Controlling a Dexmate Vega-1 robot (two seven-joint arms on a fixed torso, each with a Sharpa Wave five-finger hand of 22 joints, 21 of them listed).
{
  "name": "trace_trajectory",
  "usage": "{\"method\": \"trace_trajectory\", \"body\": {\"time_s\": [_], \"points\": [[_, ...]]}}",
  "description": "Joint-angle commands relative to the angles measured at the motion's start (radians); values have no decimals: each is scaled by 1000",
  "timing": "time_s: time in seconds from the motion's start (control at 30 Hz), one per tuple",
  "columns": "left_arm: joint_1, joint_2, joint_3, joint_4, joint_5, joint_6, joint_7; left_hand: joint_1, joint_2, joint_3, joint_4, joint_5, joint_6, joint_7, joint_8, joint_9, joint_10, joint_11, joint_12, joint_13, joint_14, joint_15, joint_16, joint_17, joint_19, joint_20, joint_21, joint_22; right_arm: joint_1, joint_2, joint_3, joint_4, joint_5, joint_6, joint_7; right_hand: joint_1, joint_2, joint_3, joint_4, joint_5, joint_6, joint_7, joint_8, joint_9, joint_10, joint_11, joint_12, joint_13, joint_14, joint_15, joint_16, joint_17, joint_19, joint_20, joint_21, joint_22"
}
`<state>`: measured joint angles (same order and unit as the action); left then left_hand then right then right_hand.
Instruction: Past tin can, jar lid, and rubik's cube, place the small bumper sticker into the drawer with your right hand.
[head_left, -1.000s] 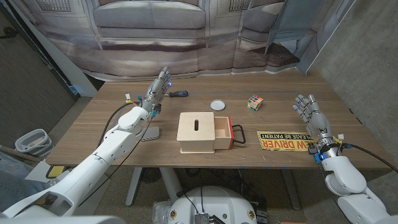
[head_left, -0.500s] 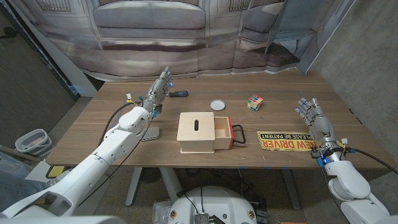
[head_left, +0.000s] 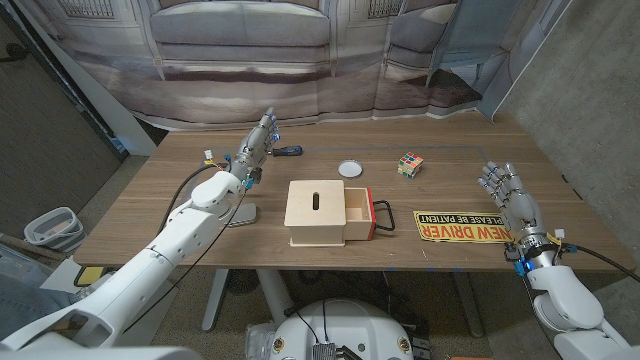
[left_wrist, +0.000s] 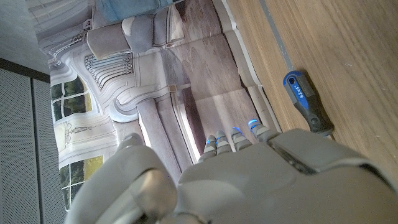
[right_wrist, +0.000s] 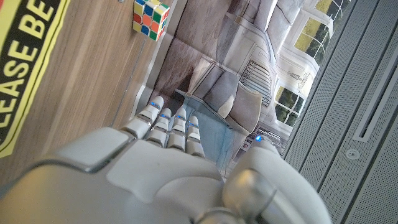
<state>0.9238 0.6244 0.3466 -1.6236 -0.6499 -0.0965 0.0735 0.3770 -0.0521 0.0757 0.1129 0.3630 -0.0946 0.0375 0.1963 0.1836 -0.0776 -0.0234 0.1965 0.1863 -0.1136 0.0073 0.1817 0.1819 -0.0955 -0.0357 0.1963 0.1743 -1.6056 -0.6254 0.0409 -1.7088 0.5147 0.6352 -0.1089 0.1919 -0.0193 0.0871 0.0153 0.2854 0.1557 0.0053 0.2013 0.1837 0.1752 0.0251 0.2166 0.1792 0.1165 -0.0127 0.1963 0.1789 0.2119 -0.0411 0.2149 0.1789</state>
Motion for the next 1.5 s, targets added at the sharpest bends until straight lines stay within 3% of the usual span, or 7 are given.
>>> {"method": "trace_trajectory", "body": {"time_s": [0.03,0.5,0.8,0.93,1.17,1.5], "points": [[11,6,-11,-14,-13,2,4,2,7,-7,2,8,0,0,-1,2,-6,-1,2,0,-5,1,4,1,-9,-29,1,6,-24,14,9,-3,-22,13,-9,22,2,3,-11,6,7,-3,6,5,13,-4,7,2,10,-1,1,4,12,-41,1,2],[27,16,-17,-36,-13,4,17,3,9,-10,2,9,0,0,-1,2,-5,-1,3,0,-6,2,4,1,-8,-30,2,6,-37,28,9,-5,-45,15,-21,34,1,4,-19,8,17,-4,8,5,18,-3,6,2,8,-3,-3,4,8,-42,-3,3],[60,21,-35,-59,-20,-11,39,3,10,-12,1,9,0,0,-1,2,-5,-1,3,0,-6,2,5,1,-8,-30,2,6,-60,37,32,-36,-163,-24,-105,37,0,3,-22,9,19,-5,7,6,16,-3,4,3,6,-2,-5,4,4,-41,-6,3],[74,34,-47,-73,-18,-13,51,3,11,-13,1,9,1,0,-1,2,-5,-1,3,0,-5,2,5,1,-8,-30,2,6,-61,40,36,-31,-166,-20,-101,38,0,2,-22,9,21,-5,7,6,15,-3,3,3,4,-1,-6,4,3,-41,-7,3],[68,24,-39,-53,-24,-22,35,4,11,-14,1,10,2,1,0,2,-5,-2,3,-1,-5,2,5,1,-8,-29,2,6,-52,41,37,-26,-175,-16,-97,40,1,2,-24,10,22,-7,7,6,17,-8,3,3,2,-2,-7,4,2,-42,-8,3],[63,19,-35,-41,-26,-25,30,5,13,-16,0,10,3,-1,0,2,-5,-1,3,-1,-5,2,5,1,-8,-30,3,6,-61,45,43,-65,-298,-55,-153,43,2,1,-26,12,22,-8,5,6,17,-5,2,3,0,-3,-9,5,-1,-42,-11,3]]}}
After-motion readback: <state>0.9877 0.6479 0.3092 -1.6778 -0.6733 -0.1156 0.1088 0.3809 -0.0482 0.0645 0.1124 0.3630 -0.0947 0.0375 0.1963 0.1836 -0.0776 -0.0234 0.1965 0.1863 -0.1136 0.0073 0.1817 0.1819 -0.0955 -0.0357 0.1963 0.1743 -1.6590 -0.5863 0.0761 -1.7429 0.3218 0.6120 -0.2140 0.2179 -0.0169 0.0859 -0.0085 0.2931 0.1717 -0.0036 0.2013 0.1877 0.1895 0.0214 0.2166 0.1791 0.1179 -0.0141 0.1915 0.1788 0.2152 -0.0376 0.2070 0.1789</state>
